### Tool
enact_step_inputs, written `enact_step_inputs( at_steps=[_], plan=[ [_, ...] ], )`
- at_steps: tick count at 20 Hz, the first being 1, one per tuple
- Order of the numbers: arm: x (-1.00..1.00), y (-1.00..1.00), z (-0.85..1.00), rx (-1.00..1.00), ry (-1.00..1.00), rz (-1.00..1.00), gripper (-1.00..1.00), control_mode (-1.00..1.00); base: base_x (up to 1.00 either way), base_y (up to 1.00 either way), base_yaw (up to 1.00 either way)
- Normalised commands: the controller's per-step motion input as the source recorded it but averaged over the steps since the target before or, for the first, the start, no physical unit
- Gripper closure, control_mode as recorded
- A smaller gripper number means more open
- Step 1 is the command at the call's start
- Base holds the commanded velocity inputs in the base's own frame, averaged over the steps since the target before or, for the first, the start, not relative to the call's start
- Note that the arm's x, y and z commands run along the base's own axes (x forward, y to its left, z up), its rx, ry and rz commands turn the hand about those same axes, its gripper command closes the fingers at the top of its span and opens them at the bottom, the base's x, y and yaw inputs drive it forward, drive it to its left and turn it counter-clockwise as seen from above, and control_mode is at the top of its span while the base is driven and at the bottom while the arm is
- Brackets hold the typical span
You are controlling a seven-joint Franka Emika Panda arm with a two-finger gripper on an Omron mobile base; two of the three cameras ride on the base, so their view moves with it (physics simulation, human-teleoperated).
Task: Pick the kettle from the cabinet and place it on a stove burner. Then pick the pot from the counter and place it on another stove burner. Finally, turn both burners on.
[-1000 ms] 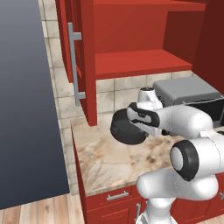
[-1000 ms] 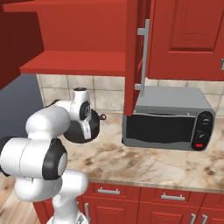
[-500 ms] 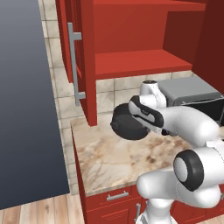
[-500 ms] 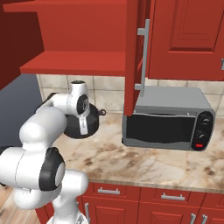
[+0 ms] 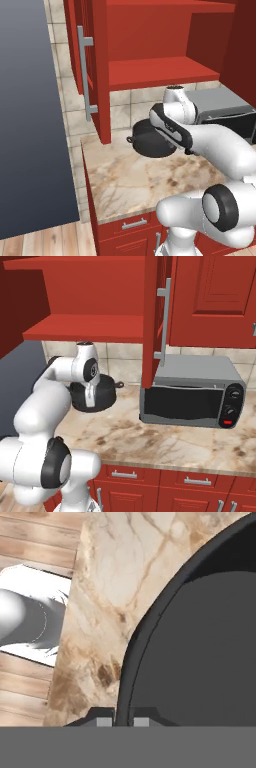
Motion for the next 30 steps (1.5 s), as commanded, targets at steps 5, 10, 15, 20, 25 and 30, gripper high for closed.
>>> enact_step_inputs(
  at_steps=[5,10,15,20,25,30],
  plan=[
    [-0.32,0.00,0.28,0.00,0.00,-0.09,1.00,-1.00,0.00,0.00,0.00],
    [-0.32,0.00,0.30,0.00,0.00,-0.09,1.00,-1.00,0.00,0.00,0.00],
    [-0.36,0.00,0.26,0.00,0.00,-0.09,1.00,-1.00,0.00,0.00,0.00],
    [-0.38,0.00,0.23,0.00,0.00,-0.09,1.00,-1.00,0.00,0.00,0.00],
    [-0.40,0.00,0.21,0.00,0.00,-0.09,1.00,-1.00,0.00,0.00,0.00],
    [-0.41,0.00,0.20,0.00,0.00,-0.08,1.00,-1.00,0.00,0.00,0.00]
  ],
)
